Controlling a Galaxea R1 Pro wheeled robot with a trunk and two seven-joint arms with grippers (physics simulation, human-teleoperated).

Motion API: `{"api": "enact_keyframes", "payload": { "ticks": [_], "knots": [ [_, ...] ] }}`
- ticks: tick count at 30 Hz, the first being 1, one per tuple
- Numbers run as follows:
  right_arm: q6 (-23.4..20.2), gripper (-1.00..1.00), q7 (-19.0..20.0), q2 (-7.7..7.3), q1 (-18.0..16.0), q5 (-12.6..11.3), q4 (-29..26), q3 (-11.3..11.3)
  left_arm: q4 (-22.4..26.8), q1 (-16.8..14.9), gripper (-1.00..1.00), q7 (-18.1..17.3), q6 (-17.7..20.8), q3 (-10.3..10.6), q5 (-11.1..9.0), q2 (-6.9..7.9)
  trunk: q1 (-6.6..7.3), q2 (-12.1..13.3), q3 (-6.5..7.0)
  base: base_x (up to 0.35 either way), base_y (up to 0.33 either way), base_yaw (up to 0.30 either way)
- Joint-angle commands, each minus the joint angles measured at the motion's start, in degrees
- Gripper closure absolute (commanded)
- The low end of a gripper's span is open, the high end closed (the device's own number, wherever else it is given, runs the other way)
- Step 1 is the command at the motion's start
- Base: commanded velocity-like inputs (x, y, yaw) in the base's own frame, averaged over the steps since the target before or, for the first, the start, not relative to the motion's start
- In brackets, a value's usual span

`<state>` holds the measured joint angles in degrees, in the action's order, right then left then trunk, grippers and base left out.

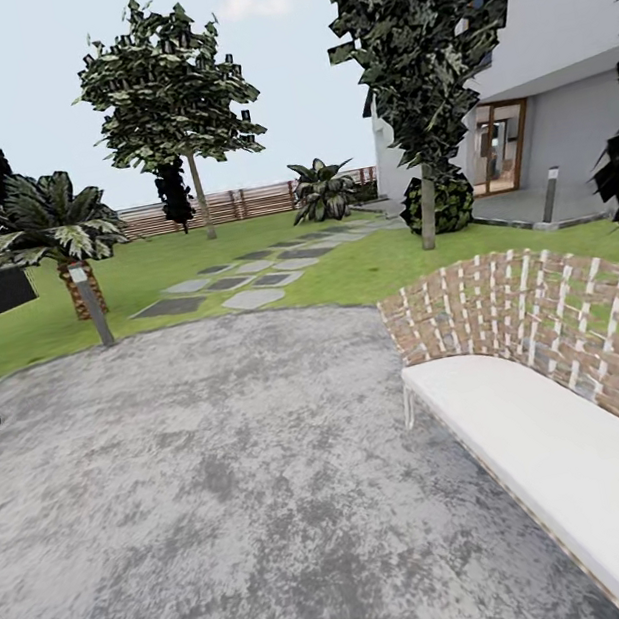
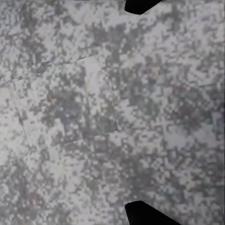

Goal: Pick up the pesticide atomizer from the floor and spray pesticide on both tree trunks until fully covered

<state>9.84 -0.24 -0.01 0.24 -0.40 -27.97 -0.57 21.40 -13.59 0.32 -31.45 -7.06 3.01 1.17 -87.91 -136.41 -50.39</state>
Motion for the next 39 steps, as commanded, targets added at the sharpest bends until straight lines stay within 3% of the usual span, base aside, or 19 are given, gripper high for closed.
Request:
{"api": "enact_keyframes", "payload": {
  "ticks": [1,39],
  "knots": [
    [0.1,-1.00,0.0,0.01,0.0,0.0,-0.1,0.0,0.0,0.0,-1.00,0.0,-0.2,-0.2,0.3,-0.01,-0.03,0.0,-0.05,0.331,-0.002,0.000],
    [0.1,-1.00,0.0,0.08,0.0,0.0,-0.2,0.0,0.0,0.0,-1.00,0.0,-0.2,-0.2,0.3,-0.01,-0.03,0.0,0.59,0.331,0.000,0.023]
  ]
}}
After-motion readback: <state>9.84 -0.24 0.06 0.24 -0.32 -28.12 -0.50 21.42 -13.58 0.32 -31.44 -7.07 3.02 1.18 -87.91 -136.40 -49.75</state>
